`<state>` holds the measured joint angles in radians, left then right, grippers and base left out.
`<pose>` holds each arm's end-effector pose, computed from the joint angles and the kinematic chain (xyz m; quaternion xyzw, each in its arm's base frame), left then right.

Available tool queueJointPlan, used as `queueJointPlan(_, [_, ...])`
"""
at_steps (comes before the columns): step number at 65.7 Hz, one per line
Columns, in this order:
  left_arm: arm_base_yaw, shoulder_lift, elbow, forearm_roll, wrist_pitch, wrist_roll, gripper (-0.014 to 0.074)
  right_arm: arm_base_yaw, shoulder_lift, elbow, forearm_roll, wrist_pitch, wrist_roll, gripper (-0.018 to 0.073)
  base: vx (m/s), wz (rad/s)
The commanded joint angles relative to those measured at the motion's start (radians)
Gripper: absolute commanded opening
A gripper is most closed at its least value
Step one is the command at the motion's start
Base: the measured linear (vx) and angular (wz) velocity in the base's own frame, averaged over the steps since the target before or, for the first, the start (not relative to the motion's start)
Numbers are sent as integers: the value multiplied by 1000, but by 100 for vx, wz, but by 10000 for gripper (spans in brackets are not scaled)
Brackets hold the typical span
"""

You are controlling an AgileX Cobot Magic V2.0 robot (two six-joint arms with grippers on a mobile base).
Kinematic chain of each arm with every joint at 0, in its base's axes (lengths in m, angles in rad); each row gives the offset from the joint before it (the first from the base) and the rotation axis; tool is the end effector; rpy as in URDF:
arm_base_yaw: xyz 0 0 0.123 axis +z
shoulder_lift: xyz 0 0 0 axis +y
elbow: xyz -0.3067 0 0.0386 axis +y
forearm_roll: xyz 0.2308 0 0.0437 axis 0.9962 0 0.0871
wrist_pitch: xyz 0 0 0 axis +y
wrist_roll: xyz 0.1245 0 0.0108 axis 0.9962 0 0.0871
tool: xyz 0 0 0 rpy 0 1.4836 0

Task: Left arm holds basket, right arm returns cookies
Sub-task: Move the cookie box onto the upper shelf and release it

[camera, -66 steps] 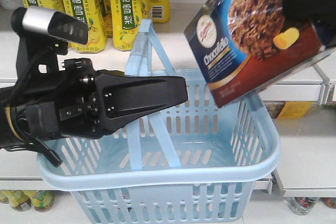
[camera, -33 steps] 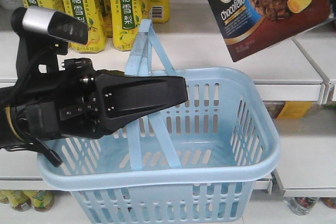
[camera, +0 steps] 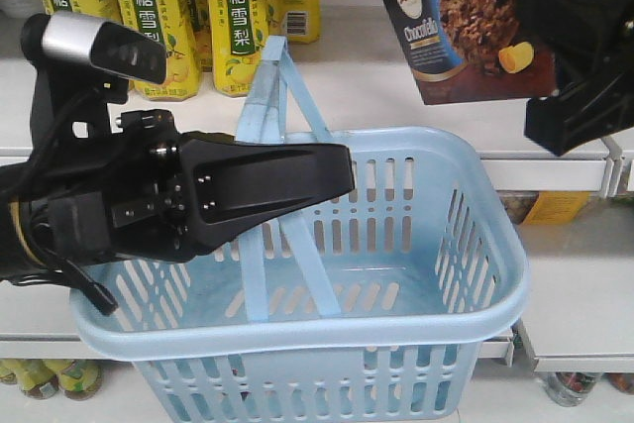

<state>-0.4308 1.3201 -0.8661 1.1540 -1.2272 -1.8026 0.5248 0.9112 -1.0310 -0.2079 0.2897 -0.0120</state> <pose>0.1771 -0.1998 0.3971 0.2375 0.5710 -0.7089 0.3390 0.1689 0.0892 0.4503 -0.2452 0.6915 0.0846 0.6742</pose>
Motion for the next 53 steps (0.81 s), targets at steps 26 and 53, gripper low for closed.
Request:
queueJointPlan(26, [4,-30,-32,-98,-34,29,3,-263,56,66,4,-321,55,-6,0,0])
queueJointPlan(53, [4,-30,-32,-98,-34,29,3,-266,227,66,7,-476,80,-6,0,0])
